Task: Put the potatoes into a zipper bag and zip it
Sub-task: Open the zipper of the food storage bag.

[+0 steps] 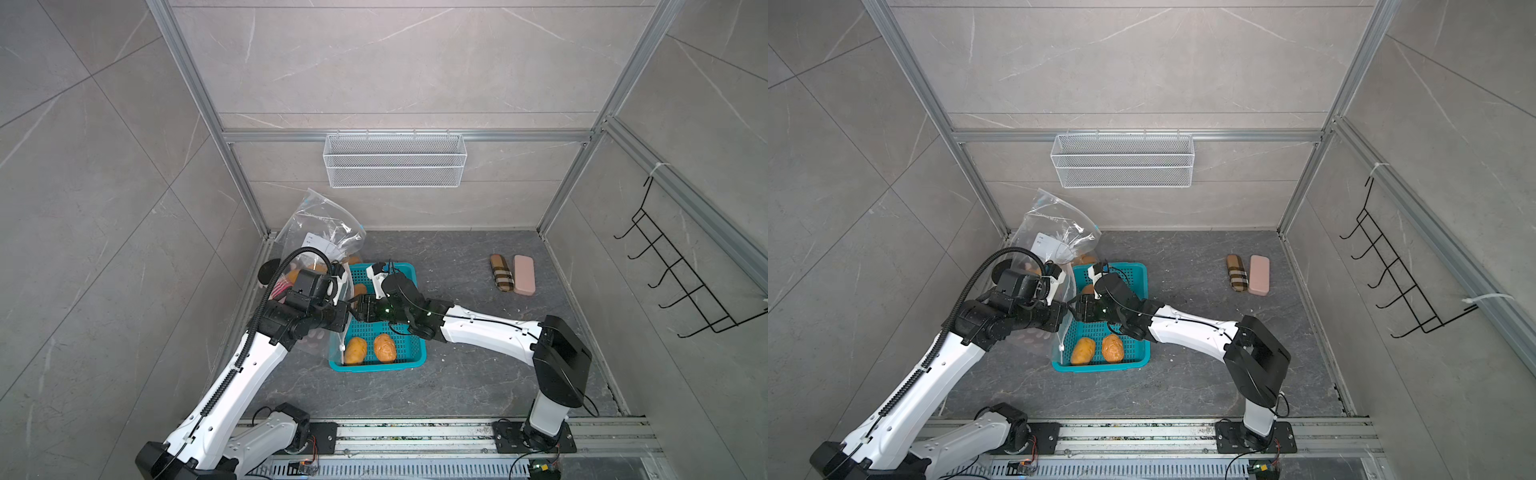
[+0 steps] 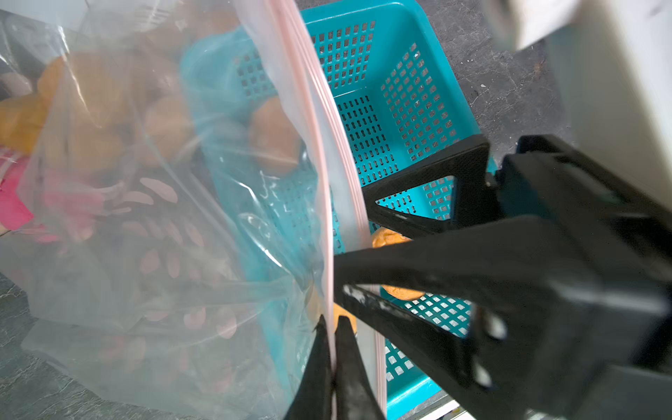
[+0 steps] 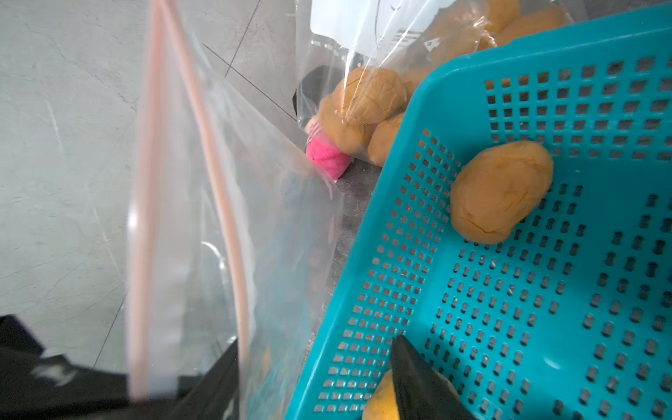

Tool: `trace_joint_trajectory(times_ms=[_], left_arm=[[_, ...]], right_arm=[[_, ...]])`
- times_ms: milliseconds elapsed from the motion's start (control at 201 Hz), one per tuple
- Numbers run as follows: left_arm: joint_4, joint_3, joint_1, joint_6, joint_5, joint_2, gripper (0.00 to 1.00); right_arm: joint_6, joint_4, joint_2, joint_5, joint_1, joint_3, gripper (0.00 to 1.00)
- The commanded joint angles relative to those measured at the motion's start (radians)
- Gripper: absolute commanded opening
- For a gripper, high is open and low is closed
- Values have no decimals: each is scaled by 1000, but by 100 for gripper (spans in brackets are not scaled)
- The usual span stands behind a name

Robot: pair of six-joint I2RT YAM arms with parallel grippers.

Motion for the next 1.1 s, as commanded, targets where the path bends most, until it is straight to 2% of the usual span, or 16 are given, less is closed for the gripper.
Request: trace_joint_trajectory(times_ms=[0,129,363,607,732,876,1090], left_arm=[[-5,53,5,-16,-25,-29,0],[-16,58,4,-14,-81,-69,0],[-2,42,4,-4,-273,-168,0],[126,-58,4,36,-246,-248,0],[159,-106,4,42,-272,-259,0],[190,-163,5,45,-302,-278,0],[203,-204,6,56,-315,-289,0]], right_arm=[[-16,-59,31,42,8,36,60],[-22,-159,50,75,12,85,58],[-40,-235,60,114,27,112,58],[-75,-259,82,98,48,159,59],[-107,-249,78,67,49,171,61],[-171,-141,10,-8,51,119,66],[-280,-69,-96,7,51,56,73]])
